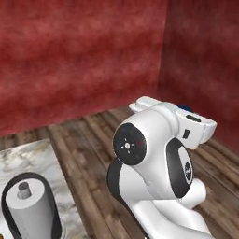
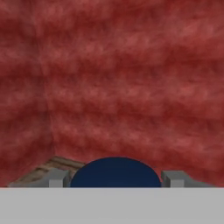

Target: Move the ketchup and mayonnaise from the cabinet to the dining counter.

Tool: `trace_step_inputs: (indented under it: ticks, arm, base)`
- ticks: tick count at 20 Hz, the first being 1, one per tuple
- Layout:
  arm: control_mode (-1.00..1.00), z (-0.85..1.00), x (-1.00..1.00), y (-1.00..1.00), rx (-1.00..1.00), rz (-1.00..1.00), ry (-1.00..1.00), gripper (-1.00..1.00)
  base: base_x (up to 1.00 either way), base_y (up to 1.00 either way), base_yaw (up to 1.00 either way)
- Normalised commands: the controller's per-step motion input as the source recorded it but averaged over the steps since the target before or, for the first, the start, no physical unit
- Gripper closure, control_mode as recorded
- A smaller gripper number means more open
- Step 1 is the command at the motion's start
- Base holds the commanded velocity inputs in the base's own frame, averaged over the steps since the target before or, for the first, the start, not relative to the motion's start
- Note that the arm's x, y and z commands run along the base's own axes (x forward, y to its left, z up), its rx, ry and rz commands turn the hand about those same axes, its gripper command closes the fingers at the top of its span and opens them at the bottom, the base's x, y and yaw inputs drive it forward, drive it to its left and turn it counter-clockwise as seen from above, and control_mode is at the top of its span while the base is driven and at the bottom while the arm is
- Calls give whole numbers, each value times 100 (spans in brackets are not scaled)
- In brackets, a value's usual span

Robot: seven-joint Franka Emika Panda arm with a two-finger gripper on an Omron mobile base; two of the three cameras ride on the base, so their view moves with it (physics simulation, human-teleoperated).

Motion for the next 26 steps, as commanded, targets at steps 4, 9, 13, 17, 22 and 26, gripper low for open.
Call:
trace_step_inputs:
  ticks: [4,9,13,17,22,26]
  arm:
    - [100,0,0,0,0,0,0,100]
    - [100,0,0,0,0,0,0,100]
    - [100,0,0,0,0,0,0,100]
    - [100,0,0,0,0,0,0,100]
    - [100,0,0,0,0,0,0,100]
    - [100,0,0,0,0,0,0,100]
  base:
    - [89,-5,26]
    - [89,-13,22]
    - [87,-17,21]
    - [86,-20,20]
    - [85,-18,24]
    - [82,-14,31]
